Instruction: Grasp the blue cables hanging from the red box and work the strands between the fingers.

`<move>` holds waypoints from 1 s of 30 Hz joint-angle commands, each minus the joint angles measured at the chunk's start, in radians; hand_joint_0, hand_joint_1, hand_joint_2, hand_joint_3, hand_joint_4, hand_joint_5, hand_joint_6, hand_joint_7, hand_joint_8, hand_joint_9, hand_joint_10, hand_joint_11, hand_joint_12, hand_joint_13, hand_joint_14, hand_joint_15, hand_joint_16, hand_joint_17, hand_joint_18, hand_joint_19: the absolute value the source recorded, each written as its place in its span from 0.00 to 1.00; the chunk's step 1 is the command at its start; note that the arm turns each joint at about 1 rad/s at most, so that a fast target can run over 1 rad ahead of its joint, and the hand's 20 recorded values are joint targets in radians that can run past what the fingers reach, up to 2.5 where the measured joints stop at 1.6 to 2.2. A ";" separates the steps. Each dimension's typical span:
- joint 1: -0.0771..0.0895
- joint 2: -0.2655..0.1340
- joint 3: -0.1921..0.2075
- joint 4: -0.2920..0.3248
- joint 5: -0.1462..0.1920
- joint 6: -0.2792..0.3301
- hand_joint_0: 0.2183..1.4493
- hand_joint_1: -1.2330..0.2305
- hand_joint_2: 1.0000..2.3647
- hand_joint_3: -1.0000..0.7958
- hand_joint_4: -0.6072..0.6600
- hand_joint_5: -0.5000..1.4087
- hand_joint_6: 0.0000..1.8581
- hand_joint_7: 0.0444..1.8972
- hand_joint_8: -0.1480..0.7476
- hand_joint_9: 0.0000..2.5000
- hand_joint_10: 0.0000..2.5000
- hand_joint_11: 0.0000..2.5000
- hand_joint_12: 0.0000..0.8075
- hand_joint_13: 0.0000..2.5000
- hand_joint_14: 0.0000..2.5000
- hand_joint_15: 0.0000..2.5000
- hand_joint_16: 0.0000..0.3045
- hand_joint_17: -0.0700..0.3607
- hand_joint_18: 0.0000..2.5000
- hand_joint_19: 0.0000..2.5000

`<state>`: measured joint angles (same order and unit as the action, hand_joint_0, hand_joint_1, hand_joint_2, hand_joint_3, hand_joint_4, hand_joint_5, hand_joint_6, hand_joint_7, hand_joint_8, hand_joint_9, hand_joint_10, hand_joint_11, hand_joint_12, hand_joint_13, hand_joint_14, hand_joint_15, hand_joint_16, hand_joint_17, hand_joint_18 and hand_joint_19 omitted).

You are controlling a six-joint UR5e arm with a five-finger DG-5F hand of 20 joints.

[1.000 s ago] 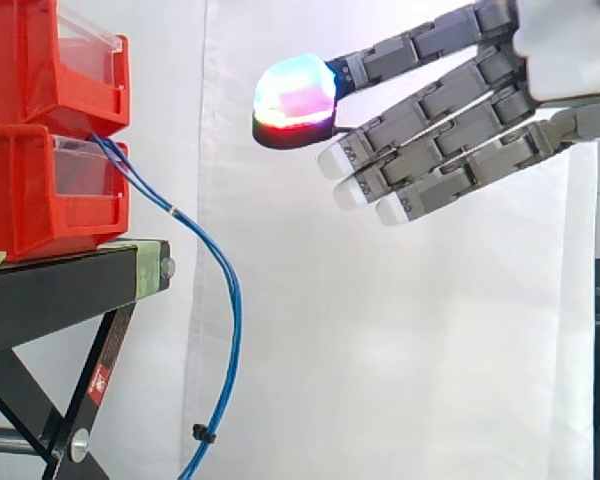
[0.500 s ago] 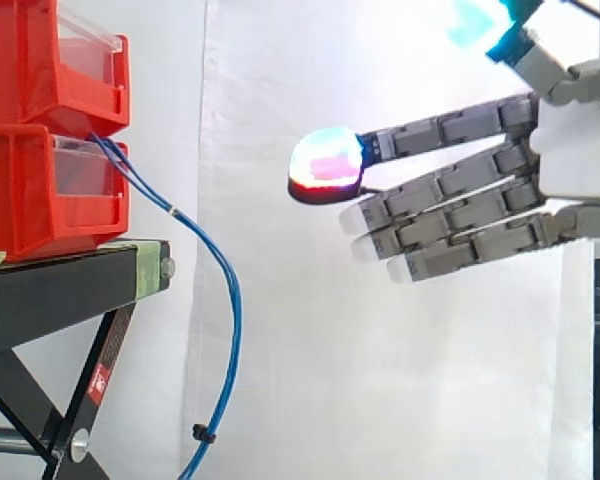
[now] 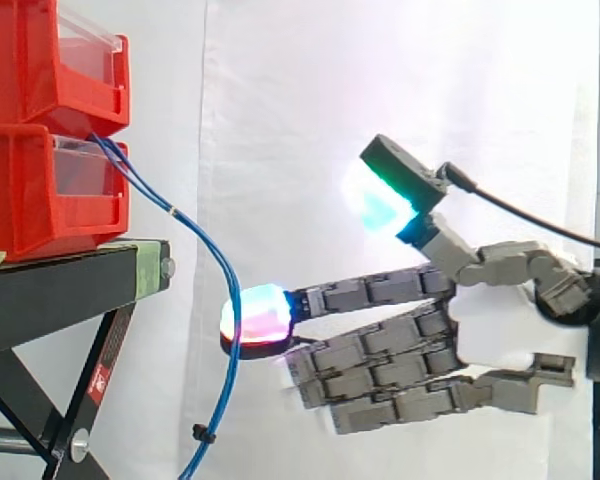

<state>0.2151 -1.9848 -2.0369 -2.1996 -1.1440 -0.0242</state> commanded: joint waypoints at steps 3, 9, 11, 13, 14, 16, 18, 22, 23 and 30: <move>0.009 -0.037 0.032 0.046 0.032 -0.005 0.37 0.53 0.00 0.00 0.65 0.11 0.00 0.36 0.60 0.10 0.00 0.12 0.50 0.00 0.00 0.08 0.26 0.57 0.00 0.00; 0.020 -0.035 0.055 0.038 0.063 -0.046 0.37 0.53 0.00 0.00 0.65 0.11 0.00 0.36 0.60 0.10 0.00 0.12 0.50 0.00 0.00 0.09 0.25 0.57 0.00 0.00; 0.027 -0.035 0.067 0.038 0.076 -0.074 0.37 0.53 0.00 0.00 0.65 0.11 0.00 0.36 0.60 0.10 0.00 0.12 0.51 0.00 0.00 0.09 0.25 0.57 0.00 0.00; 0.033 -0.037 0.075 0.038 0.090 -0.094 0.38 0.53 0.00 0.00 0.65 0.11 0.00 0.36 0.60 0.10 0.00 0.12 0.50 0.00 0.00 0.09 0.25 0.57 0.00 0.00; 0.037 -0.035 0.075 0.038 0.093 -0.098 0.38 0.53 0.00 0.00 0.65 0.11 0.00 0.36 0.60 0.10 0.00 0.12 0.51 0.00 0.00 0.09 0.25 0.56 0.00 0.00; 0.052 -0.035 0.080 0.038 0.113 -0.114 0.38 0.53 0.00 0.00 0.65 0.11 0.00 0.36 0.60 0.10 0.00 0.13 0.51 0.00 0.00 0.09 0.25 0.56 0.00 0.00; 0.060 -0.037 0.081 0.038 0.127 -0.121 0.38 0.52 0.00 0.00 0.66 0.12 0.00 0.36 0.60 0.11 0.00 0.13 0.51 0.00 0.00 0.08 0.25 0.56 0.00 0.00; 0.078 -0.098 0.101 0.047 0.150 -0.118 0.38 0.52 0.00 0.00 0.66 0.12 0.00 0.36 0.60 0.11 0.00 0.13 0.51 0.00 0.00 0.09 0.25 0.55 0.00 0.00; 0.078 -0.098 0.101 0.047 0.150 -0.118 0.38 0.52 0.00 0.00 0.66 0.12 0.00 0.36 0.61 0.11 0.00 0.13 0.51 0.00 0.00 0.09 0.25 0.55 0.00 0.00; 0.081 -0.213 0.198 0.050 0.110 -0.026 0.38 0.52 0.00 0.00 0.66 0.12 0.00 0.36 0.61 0.13 0.00 0.14 0.51 0.00 0.00 0.09 0.25 0.56 0.00 0.00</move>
<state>0.2938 -2.1708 -1.8720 -2.1467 -1.0208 -0.0689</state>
